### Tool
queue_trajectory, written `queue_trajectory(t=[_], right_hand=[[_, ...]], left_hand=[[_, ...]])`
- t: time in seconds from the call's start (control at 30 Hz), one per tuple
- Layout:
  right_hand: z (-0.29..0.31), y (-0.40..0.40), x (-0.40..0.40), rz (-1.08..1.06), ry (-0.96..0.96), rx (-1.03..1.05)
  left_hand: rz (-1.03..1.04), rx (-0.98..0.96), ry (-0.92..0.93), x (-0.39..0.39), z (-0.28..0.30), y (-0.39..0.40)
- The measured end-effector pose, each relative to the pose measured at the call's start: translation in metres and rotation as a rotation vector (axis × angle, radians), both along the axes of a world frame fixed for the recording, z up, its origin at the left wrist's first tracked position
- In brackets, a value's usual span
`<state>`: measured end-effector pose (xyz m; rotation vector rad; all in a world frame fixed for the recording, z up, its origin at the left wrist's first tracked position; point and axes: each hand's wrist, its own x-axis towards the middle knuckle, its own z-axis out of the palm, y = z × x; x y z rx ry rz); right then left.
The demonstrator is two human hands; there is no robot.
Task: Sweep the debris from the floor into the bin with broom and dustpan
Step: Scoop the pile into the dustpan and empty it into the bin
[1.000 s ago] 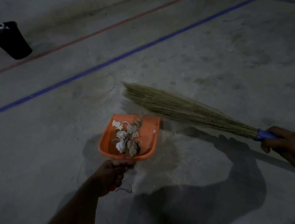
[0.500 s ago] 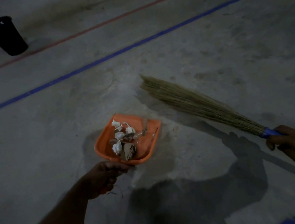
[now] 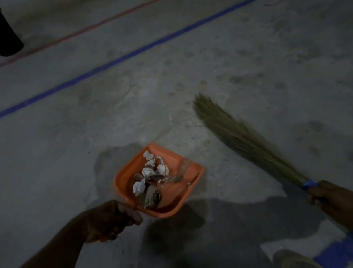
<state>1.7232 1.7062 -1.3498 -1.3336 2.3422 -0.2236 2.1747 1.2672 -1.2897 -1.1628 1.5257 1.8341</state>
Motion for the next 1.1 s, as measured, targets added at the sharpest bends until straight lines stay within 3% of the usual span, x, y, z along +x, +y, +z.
queue_trajectory(t=[0.27, 0.6, 1.1], right_hand=[[-0.004, -0.019, 0.052, 0.015, -0.168, -0.041], [0.014, -0.034, 0.064, 0.192, -0.257, -0.01], [0.06, -0.042, 0.063, 0.198, -0.401, -0.13]], left_hand=[[-0.028, -0.016, 0.01, -0.018, 0.001, 0.003], [-0.044, -0.021, 0.035, -0.038, -0.001, 0.003], [-0.054, -0.056, 0.076, -0.045, -0.013, -0.001]])
